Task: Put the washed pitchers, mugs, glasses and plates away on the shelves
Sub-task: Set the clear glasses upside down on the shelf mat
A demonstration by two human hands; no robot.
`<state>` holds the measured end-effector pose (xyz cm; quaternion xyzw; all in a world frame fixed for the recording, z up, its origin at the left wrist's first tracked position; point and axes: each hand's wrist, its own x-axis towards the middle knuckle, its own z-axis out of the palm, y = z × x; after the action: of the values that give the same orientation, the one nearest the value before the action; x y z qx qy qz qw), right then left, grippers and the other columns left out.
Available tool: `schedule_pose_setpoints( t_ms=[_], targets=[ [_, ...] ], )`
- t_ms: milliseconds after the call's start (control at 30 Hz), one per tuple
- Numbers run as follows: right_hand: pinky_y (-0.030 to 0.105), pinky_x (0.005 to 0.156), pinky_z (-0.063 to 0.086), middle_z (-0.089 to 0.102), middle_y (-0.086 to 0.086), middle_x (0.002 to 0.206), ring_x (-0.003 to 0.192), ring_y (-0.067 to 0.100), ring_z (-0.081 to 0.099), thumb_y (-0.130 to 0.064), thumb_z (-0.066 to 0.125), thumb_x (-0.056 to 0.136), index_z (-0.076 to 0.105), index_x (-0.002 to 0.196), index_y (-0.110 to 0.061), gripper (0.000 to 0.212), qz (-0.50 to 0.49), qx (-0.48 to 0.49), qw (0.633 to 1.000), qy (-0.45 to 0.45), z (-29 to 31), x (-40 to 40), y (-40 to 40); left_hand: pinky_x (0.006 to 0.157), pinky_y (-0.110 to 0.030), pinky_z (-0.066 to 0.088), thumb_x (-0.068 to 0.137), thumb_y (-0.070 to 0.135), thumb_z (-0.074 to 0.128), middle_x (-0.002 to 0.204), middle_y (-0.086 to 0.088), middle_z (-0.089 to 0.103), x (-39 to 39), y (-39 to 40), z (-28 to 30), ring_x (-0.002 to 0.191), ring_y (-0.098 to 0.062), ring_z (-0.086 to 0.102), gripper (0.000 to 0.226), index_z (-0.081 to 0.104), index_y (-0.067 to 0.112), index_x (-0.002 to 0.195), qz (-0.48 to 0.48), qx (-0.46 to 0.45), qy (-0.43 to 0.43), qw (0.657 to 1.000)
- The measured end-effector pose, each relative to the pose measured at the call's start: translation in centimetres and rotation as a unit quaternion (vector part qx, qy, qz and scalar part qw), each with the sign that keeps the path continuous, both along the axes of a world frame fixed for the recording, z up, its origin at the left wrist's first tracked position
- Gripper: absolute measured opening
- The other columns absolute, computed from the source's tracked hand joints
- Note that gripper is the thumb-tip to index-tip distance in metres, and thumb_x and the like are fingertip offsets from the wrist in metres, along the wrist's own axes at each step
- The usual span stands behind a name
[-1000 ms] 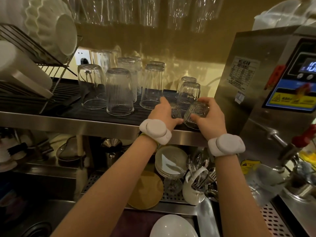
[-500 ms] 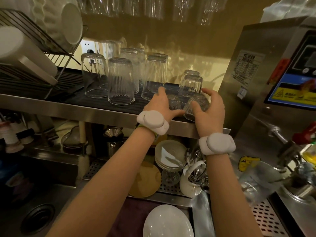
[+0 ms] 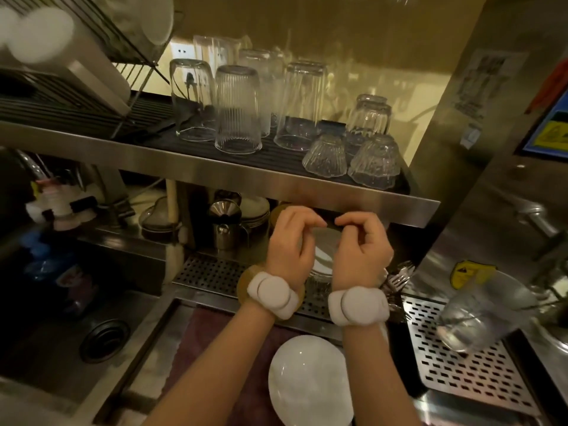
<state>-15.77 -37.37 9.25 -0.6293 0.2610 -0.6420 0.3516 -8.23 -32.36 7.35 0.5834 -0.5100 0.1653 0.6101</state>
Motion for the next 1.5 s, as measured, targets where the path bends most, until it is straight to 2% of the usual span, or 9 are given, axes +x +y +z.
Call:
schedule_pose_setpoints(
  t_ms=[200, 267, 367, 467, 767, 933, 1233, 1367, 1500],
  targets=[
    [0.041, 0.058, 0.049, 0.061, 0.008, 0.068, 0.062, 0.026, 0.058, 0.004, 0.045, 0.079, 0.06, 0.069, -0.02, 0.029, 0.03, 0.114, 0.991, 0.056, -6.1, -0.9, 1.3, 0.088, -0.028, 0.044, 0.074, -0.01, 0.056, 0.11, -0.011, 0.054, 0.8, -0.9, -6.6, 0.103, -0.027, 0.053, 0.036, 0.053, 0.003, 0.107, 0.016, 0.223, 0.136, 0.965],
    [0.035, 0.056, 0.049, 0.062, 0.002, 0.066, 0.06, 0.022, 0.058, 0.005, 0.048, 0.079, 0.059, 0.065, -0.026, 0.036, 0.028, 0.15, 0.985, 0.079, -7.9, -1.5, 1.3, 0.089, -0.02, 0.038, 0.076, -0.002, 0.063, 0.119, -0.012, 0.05, 1.0, -1.5, -8.6, 0.11, -0.025, 0.05, 0.045, 0.047, 0.005, 0.117, 0.012, 0.3, 0.153, 0.942],
    [0.014, 0.052, 0.041, 0.061, -0.008, 0.061, 0.054, 0.004, 0.054, 0.007, 0.05, 0.077, 0.057, 0.059, -0.03, 0.042, -0.001, 0.188, 0.976, 0.112, -9.9, -2.0, 1.1, 0.093, -0.03, 0.042, 0.074, 0.013, 0.073, 0.129, -0.012, 0.043, 0.7, -2.4, -10.7, 0.115, -0.026, 0.047, 0.065, 0.037, 0.009, 0.129, 0.005, 0.383, 0.178, 0.907],
    [0.018, 0.051, 0.039, 0.06, -0.006, 0.06, 0.053, 0.008, 0.053, 0.006, 0.052, 0.076, 0.053, 0.057, -0.033, 0.044, -0.039, 0.2, 0.968, 0.144, -11.3, -2.1, 0.7, 0.094, -0.032, 0.041, 0.072, 0.017, 0.076, 0.136, -0.016, 0.036, 0.0, -3.5, -11.9, 0.12, -0.03, 0.044, 0.079, 0.029, 0.01, 0.135, -0.011, 0.423, 0.174, 0.889],
    [0.008, 0.047, 0.035, 0.063, -0.002, 0.067, 0.055, 0.001, 0.052, 0.007, 0.053, 0.077, 0.059, 0.06, -0.018, 0.031, -0.079, 0.248, 0.948, 0.182, -13.9, -2.3, 0.3, 0.1, -0.038, 0.038, 0.07, 0.026, 0.078, 0.138, -0.02, 0.031, -0.6, -5.7, -13.3, 0.122, -0.035, 0.041, 0.091, 0.022, 0.013, 0.141, -0.014, 0.465, 0.162, 0.87],
    [0.006, 0.048, 0.036, 0.055, -0.019, 0.062, 0.058, -0.004, 0.052, 0.004, 0.051, 0.081, 0.057, 0.06, -0.024, 0.035, -0.073, 0.3, 0.929, 0.206, -14.2, -2.6, -0.4, 0.095, -0.028, 0.035, 0.074, 0.016, 0.074, 0.138, -0.02, 0.034, -0.7, -6.5, -13.7, 0.122, -0.033, 0.041, 0.088, 0.019, 0.013, 0.143, -0.001, 0.468, 0.152, 0.871],
    [0.01, 0.053, 0.035, 0.056, -0.017, 0.06, 0.06, -0.004, 0.051, 0.003, 0.05, 0.079, 0.053, 0.053, -0.03, 0.042, -0.085, 0.336, 0.915, 0.206, -15.1, -2.7, -1.1, 0.098, -0.026, 0.036, 0.068, 0.014, 0.079, 0.138, -0.018, 0.03, -1.0, -6.7, -13.3, 0.122, -0.031, 0.041, 0.089, 0.025, 0.012, 0.138, -0.034, 0.449, 0.184, 0.874],
    [0.02, 0.052, 0.035, 0.055, -0.01, 0.06, 0.059, 0.009, 0.05, 0.002, 0.049, 0.08, 0.053, 0.056, -0.025, 0.037, -0.089, 0.336, 0.906, 0.242, -15.4, -2.9, -1.3, 0.085, -0.014, 0.032, 0.062, 0.015, 0.081, 0.131, -0.014, 0.035, -0.8, -6.0, -13.2, 0.115, -0.027, 0.044, 0.082, 0.034, 0.012, 0.128, -0.034, 0.438, 0.164, 0.883],
    [0.023, 0.056, 0.036, 0.056, 0.001, 0.073, 0.069, 0.019, 0.052, -0.006, 0.047, 0.087, 0.057, 0.075, -0.017, 0.019, -0.063, 0.321, 0.892, 0.312, -15.3, -2.9, -1.2, 0.094, -0.025, 0.038, 0.056, 0.013, 0.081, 0.129, -0.012, 0.032, -0.3, -4.7, -12.3, 0.115, -0.028, 0.042, 0.085, 0.036, 0.012, 0.129, -0.03, 0.419, 0.149, 0.895]
  ],
)
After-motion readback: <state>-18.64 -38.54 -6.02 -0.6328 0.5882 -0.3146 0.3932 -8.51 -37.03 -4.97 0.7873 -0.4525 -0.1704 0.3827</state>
